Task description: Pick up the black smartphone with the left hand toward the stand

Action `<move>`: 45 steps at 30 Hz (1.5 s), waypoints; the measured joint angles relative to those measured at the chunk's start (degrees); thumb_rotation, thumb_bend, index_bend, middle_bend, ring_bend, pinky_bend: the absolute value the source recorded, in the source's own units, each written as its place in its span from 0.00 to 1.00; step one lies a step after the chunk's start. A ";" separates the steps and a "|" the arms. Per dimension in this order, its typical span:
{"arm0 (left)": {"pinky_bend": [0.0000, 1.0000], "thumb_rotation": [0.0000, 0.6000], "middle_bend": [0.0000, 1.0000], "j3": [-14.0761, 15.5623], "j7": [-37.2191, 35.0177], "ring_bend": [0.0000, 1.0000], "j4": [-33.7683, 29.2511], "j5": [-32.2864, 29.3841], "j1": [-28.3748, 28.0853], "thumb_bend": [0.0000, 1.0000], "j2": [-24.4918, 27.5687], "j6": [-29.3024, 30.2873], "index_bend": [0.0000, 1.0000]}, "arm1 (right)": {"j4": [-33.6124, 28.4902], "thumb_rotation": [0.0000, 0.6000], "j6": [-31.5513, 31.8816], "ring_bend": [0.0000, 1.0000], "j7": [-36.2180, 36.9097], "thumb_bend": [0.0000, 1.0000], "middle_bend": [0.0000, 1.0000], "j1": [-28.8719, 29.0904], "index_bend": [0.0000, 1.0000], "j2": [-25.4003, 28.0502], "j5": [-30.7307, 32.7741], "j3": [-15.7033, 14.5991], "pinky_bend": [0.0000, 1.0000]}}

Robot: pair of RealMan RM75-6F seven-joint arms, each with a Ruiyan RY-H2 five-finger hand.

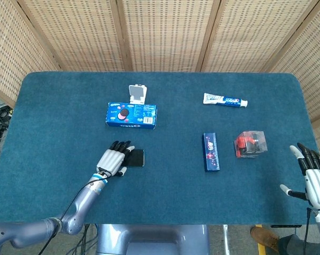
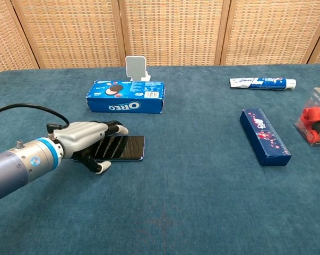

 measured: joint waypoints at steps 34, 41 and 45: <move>0.00 1.00 0.00 0.73 11.68 0.00 -0.70 -3.17 -5.97 0.69 2.27 2.61 0.09 | 0.32 1.00 -0.85 0.00 -0.23 0.00 0.00 0.32 0.09 -0.35 0.27 -0.16 0.00; 0.00 1.00 0.00 -1.70 13.73 0.00 3.30 -5.41 -9.72 0.58 -0.95 2.13 0.00 | 0.53 1.00 -1.34 0.00 -0.25 0.00 0.00 0.45 0.09 -0.49 0.73 -0.09 0.00; 0.00 1.00 0.00 -3.19 13.55 0.00 4.24 -4.71 -11.16 0.51 -1.91 3.63 0.00 | 0.73 1.00 -1.69 0.00 -0.27 0.00 0.00 0.58 0.09 -0.58 0.91 -0.08 0.00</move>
